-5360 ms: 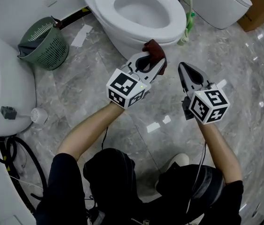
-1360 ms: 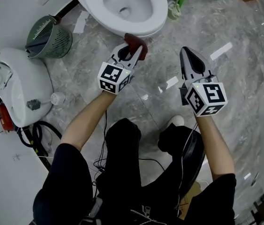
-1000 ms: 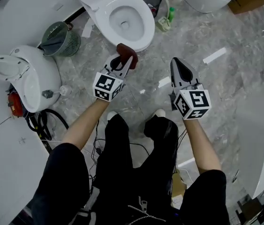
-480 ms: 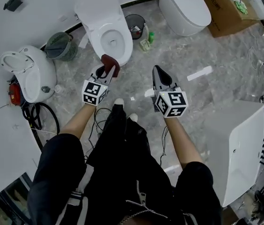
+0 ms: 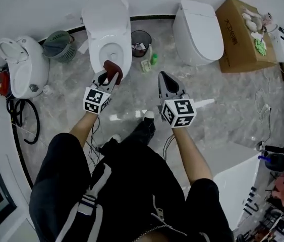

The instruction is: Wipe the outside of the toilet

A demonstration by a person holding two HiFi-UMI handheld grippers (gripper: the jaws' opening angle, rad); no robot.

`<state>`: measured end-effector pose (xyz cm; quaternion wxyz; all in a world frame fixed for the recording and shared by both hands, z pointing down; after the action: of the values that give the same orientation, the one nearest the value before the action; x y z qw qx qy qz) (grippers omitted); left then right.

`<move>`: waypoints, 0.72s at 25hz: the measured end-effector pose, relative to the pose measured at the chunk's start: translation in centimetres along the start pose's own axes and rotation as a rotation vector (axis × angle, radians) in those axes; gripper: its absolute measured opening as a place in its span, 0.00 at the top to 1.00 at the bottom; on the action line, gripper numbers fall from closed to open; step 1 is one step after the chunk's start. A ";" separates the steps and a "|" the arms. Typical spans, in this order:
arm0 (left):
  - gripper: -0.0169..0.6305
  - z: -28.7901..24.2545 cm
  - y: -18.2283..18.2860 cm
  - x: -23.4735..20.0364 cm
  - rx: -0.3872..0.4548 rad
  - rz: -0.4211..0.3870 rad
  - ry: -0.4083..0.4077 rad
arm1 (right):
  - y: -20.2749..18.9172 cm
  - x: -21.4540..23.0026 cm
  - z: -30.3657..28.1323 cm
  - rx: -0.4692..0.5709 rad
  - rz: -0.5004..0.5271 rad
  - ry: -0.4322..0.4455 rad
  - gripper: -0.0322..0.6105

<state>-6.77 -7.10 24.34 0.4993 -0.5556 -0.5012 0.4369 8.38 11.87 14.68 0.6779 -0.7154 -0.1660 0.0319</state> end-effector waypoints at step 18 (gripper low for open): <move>0.87 -8.7 4.1 -1.2 -0.016 0.036 0.486 | 4.2 10.4 -19.2 -0.138 0.083 0.608 0.95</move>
<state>2.15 -9.28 21.32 0.5927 -0.6573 -0.3599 0.2953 24.22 -3.73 13.94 0.6445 -0.7426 0.0717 -0.1673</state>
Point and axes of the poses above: the fingertips, and each gripper's own axes: z backward along the fingers, x to its right, y out of its top, the point moved 6 cm from there along z, backward along the fingers, and after that the axes turned 12 degrees about x, right-handed, at the moved point
